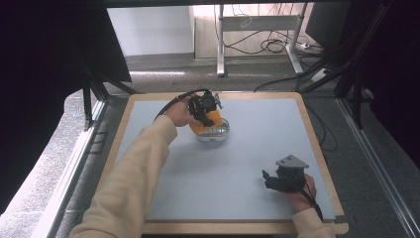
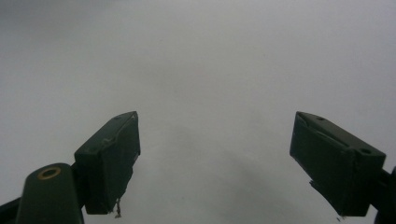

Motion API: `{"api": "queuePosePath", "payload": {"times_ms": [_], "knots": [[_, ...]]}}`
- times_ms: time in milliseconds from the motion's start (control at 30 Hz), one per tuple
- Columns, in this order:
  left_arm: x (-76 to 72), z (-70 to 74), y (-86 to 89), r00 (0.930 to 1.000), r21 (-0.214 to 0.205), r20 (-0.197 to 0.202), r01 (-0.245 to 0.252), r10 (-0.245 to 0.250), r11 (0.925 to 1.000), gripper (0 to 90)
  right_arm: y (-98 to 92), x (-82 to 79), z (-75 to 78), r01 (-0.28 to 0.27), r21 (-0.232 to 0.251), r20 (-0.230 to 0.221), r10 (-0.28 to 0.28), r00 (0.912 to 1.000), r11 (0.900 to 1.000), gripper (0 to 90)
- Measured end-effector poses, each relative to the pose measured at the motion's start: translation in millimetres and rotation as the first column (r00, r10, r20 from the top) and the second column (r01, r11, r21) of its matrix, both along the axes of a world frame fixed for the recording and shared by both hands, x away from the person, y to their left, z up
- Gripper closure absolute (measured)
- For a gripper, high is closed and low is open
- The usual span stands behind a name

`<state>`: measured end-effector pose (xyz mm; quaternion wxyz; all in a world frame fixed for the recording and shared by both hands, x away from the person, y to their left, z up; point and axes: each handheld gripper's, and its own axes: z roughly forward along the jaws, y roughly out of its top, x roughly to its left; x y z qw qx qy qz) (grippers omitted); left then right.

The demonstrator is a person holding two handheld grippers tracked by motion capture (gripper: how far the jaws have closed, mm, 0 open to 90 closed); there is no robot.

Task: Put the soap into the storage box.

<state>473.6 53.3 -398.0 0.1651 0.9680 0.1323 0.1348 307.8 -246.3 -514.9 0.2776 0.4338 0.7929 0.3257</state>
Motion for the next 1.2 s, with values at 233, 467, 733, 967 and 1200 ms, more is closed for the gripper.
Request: {"api": "queuePosePath", "payload": {"times_ms": [233,467,733,967,1200], "knots": [[5.7,-2.1,-7.7,0.9985,0.02,-0.004,0.054,-0.054,0.9983,62.2,-0.7,0.0,1.3,0.007,0.003,0.005,-0.007,1.0,1.0,16.5],[13.9,-10.8,-21.2,0.9954,0.075,-0.009,0.096,-0.096,0.9926,62.2,-0.9,0.4,0.8,0.006,-0.003,0.001,-0.006,1.0,1.0,16.4],[22.5,-17.4,-30.1,0.9927,0.083,-0.03,0.119,-0.116,0.9894,62.2,-0.8,0.5,0.4,0.007,-0.007,-0.001,-0.007,1.0,1.0,16.4],[23.8,-21.4,-29.4,0.9914,0.094,-0.04,0.128,-0.125,0.9872,62.2,0.4,-0.5,0.6,0.004,-0.007,0.002,-0.004,1.0,1.0,16.5],[24.2,-26.8,-30.5,0.9913,0.088,-0.049,0.126,-0.123,0.9881,62.1,1.4,-0.6,0.5,-0.003,-0.012,-0.001,0.003,1.0,0.9999,16.4]]}}
